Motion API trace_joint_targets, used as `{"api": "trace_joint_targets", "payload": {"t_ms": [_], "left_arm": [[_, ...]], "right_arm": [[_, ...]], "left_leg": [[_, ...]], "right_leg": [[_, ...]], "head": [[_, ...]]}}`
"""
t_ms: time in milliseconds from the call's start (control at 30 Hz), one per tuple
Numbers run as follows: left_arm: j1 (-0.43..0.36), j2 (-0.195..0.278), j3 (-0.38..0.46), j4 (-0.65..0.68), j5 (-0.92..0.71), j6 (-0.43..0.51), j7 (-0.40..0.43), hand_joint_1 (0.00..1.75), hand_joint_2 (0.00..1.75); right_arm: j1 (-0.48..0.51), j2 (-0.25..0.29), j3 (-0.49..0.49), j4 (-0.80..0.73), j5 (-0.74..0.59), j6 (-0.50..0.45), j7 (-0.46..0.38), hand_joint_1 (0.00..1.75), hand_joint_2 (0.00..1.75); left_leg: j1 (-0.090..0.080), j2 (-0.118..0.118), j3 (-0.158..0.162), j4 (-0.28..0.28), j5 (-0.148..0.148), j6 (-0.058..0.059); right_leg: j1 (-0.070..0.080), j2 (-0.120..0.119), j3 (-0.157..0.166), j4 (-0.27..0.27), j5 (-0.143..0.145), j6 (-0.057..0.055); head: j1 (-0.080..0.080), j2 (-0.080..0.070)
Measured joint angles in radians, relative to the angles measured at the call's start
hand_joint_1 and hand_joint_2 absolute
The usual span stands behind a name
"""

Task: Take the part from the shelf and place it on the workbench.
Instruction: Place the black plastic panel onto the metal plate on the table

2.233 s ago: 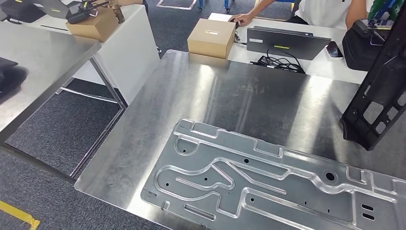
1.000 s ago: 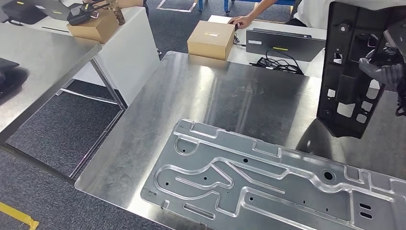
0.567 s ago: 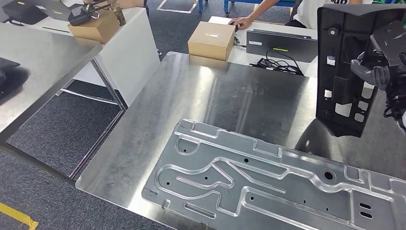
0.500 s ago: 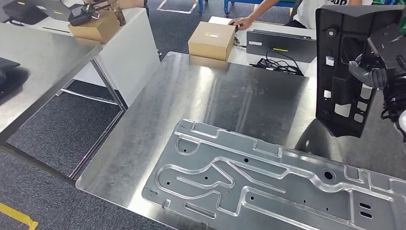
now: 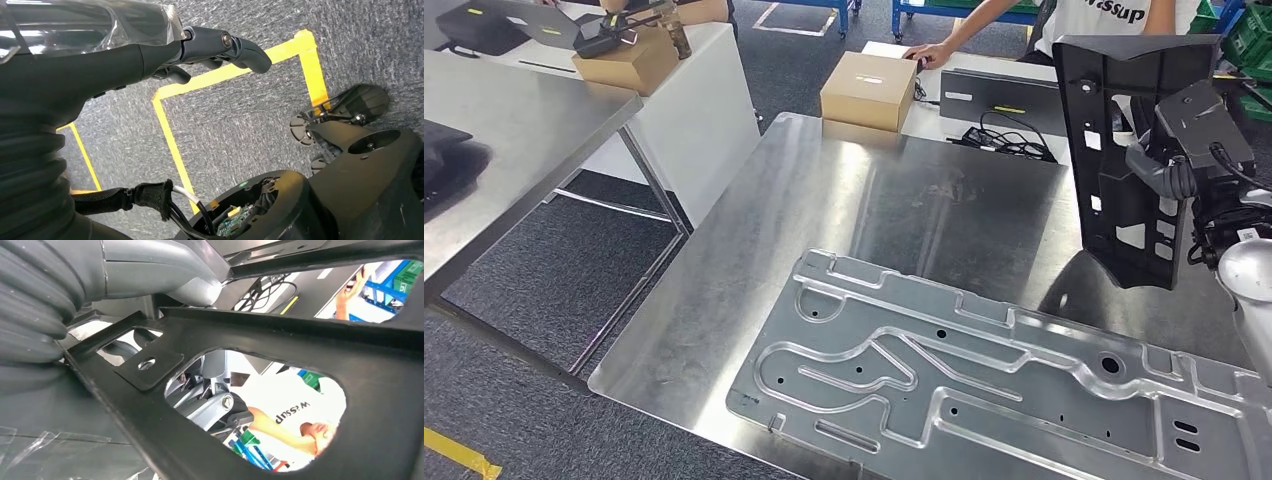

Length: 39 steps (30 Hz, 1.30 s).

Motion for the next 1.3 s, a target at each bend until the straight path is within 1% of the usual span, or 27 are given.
{"api": "trace_joint_targets", "payload": {"t_ms": [167,300,333,467,767,1300], "left_arm": [[0.001,0.002,0.004,0.0,0.006,0.002,-0.009,0.0,1.75],[0.001,0.002,0.013,0.0,0.012,0.008,0.001,0.0,1.75],[0.001,0.002,0.016,0.0,0.013,0.009,0.005,0.0,1.75],[0.004,0.002,0.025,0.0,0.025,0.01,0.026,0.0,0.0],[0.006,0.002,0.027,0.0,0.04,-0.005,0.062,0.0,0.0],[0.007,0.002,0.045,0.0,0.048,-0.024,0.077,0.0,0.0]], "right_arm": [[0.021,-0.002,-0.012,-0.004,0.01,0.002,0.0,1.75,1.75],[0.037,-0.002,-0.02,-0.005,0.023,0.007,0.0,0.0,0.0],[0.042,-0.002,-0.022,-0.005,0.024,0.009,0.001,0.0,0.0],[0.065,-0.004,-0.027,-0.005,0.031,0.014,0.003,0.0,0.0],[0.092,-0.004,-0.03,-0.005,0.042,0.017,0.003,0.0,0.0],[0.121,-0.024,-0.038,-0.003,0.059,0.023,0.021,0.0,0.0]], "left_leg": [[0.0,0.0,0.001,0.002,0.0,0.0],[0.0,0.0,0.002,0.003,0.0,0.0],[0.0,0.0,0.002,0.003,0.0,0.0],[-0.001,0.0,0.001,0.004,0.0,0.0],[-0.001,0.0,0.0,0.005,-0.001,0.0],[-0.001,0.0,-0.002,0.005,-0.001,0.001]], "right_leg": [[0.0,0.0,0.002,0.0,0.0,0.0],[0.0,0.0,0.004,0.0,0.0,0.0],[0.0,0.0,0.004,0.0,0.0,0.0],[0.0,0.0,0.004,0.0,0.001,0.001],[-0.001,-0.001,0.003,0.0,0.001,0.001],[0.0,-0.001,0.0,0.0,0.0,0.001]], "head": [[0.0,0.0],[0.0,0.0],[0.0,0.0],[0.0,0.0],[0.0,0.0],[0.0,0.0]]}}
